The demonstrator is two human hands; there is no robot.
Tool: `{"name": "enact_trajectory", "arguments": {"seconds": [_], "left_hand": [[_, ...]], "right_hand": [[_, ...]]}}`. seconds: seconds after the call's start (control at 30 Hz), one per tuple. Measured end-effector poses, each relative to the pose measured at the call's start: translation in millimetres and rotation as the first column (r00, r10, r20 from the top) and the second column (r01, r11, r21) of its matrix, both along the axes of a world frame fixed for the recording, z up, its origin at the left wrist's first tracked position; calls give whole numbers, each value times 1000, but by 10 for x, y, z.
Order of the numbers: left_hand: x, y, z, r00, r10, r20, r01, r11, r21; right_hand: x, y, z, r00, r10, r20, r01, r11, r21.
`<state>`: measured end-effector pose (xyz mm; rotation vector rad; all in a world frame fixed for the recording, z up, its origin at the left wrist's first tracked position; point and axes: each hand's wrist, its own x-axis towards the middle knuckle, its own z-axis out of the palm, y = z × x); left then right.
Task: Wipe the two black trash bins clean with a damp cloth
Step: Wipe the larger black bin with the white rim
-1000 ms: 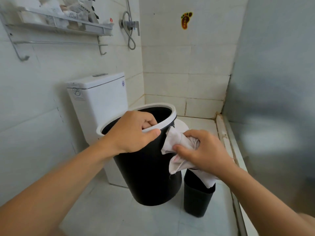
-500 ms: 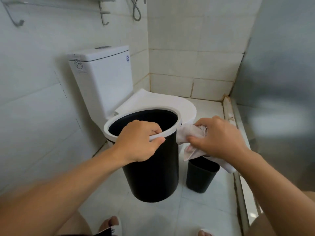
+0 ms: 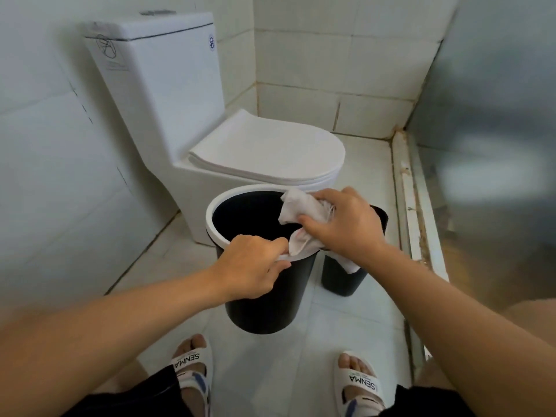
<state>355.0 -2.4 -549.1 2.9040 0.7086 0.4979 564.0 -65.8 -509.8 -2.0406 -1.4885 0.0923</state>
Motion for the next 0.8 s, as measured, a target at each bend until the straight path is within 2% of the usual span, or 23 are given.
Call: {"name": "enact_trajectory", "arguments": {"seconds": [0.17, 0.37, 0.53, 0.8], "left_hand": [[-79, 20, -605, 995, -24, 99, 28, 999, -39], [-16, 51, -1142, 995, -33, 91, 38, 998, -52], [12, 46, -1439, 998, -53, 45, 56, 997, -57], [-44, 144, -1657, 998, -46, 50, 50, 996, -67]], "right_hand": [[-34, 46, -602, 999, -11, -45, 9, 999, -51], [-38, 34, -1059, 998, -40, -48, 34, 991, -127], [-66, -22, -1350, 997, -49, -61, 39, 987, -154], [-146, -21, -1596, 998, -51, -38, 45, 991, -127]]}}
